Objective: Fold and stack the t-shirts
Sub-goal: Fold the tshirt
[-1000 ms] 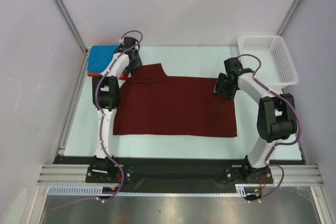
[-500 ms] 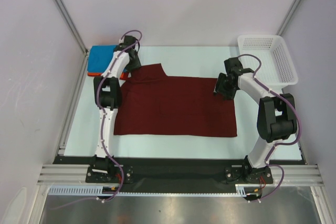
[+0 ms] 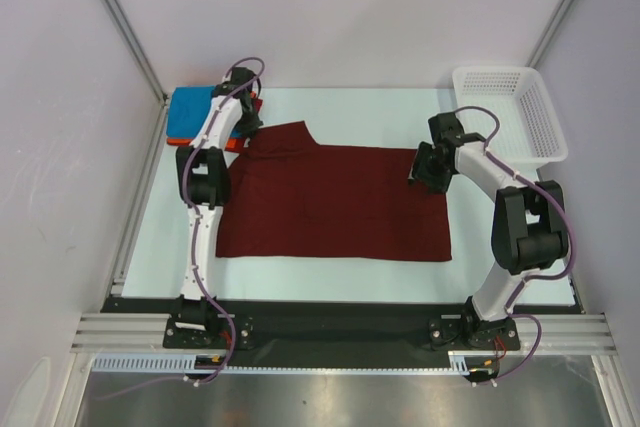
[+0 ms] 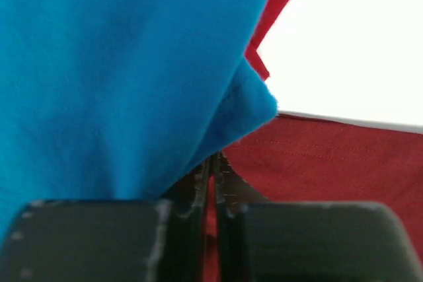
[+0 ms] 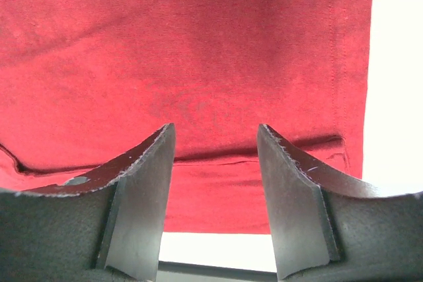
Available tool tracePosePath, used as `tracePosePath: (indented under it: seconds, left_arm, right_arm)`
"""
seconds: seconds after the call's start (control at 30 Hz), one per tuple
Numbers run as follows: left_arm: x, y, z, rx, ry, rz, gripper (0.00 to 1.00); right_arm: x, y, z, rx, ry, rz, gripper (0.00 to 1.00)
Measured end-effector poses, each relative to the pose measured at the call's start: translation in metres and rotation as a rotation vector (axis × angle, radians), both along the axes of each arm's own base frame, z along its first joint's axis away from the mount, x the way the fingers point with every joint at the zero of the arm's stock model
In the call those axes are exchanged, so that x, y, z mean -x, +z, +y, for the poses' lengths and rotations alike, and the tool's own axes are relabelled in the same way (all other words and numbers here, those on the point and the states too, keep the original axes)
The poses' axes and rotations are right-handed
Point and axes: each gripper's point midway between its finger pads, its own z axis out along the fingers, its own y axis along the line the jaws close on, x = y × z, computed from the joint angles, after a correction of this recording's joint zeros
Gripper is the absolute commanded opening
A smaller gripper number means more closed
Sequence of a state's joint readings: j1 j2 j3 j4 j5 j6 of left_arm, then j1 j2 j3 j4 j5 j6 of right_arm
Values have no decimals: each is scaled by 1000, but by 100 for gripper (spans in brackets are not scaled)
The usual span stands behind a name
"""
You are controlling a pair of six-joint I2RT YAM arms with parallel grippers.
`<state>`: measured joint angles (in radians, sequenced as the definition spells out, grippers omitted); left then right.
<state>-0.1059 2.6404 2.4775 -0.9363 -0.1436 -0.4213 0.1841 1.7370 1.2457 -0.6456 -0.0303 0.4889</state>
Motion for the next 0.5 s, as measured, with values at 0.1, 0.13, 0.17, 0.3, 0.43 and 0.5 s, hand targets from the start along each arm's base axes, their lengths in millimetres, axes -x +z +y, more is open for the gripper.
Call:
tracePosePath:
  seconds: [0.1,0.13,0.17,0.3,0.43,0.5]
  left_arm:
    - [0,0,0,11,-7,3,0]
    - [0,-1,0,11,-9,1,0]
    - [0,0,0,11,-11,-3,0]
    - [0,2,0,8,-25,-26,0]
    - [3,5,-5,-3,-58,-53,0]
    - [9,8,-12,-9,-86,-57,0]
  right_arm:
    - [-4,2,-5,27,-6,3,58]
    - [-10,3,-7,44,-8,-3,58]
    - [-17,5,-9,60,-10,-10,58]
    - [-58,11,-19,134,-22,-51,56]
    - [-93,10,-34,219,-51,-66,50]
    - [-103,6,-40,242,-66,-58,49]
